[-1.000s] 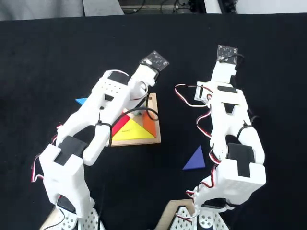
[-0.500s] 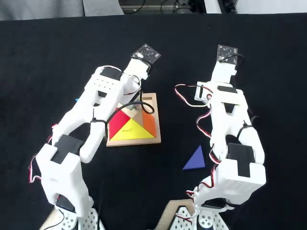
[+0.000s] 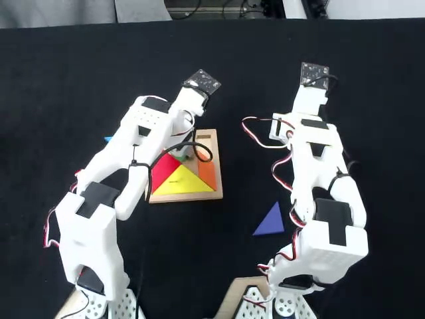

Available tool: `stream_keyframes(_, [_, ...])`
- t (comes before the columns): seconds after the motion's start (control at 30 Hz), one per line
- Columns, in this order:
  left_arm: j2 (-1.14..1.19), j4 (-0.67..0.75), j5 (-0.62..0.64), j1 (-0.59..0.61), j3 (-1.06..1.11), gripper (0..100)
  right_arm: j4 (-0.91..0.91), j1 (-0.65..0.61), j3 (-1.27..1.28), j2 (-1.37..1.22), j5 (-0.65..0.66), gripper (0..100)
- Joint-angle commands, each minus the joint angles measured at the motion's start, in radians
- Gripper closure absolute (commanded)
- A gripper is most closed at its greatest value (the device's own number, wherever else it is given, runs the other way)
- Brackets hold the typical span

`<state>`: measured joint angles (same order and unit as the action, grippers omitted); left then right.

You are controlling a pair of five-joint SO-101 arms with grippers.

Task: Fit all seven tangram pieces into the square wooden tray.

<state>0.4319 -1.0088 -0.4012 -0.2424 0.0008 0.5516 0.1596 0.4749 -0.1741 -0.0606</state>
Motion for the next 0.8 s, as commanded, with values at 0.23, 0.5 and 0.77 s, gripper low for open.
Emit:
stream_keyframes(0.23, [-0.081, 0.009, 0.006, 0.004, -0.018, 69, -0.018, -0.009, -0.054, 0.012, 0.011, 98.4])
stream_keyframes(0.5, [-0.074, 0.018, 0.000, 0.071, -0.094, 69, -0.017, -0.009, -0.054, 0.013, 0.011, 98.4])
stream_keyframes(0.77, [0.044, 0.112, -0.002, 0.128, -0.105, 70, -0.017, -0.009, -0.054, 0.013, 0.011, 98.4])
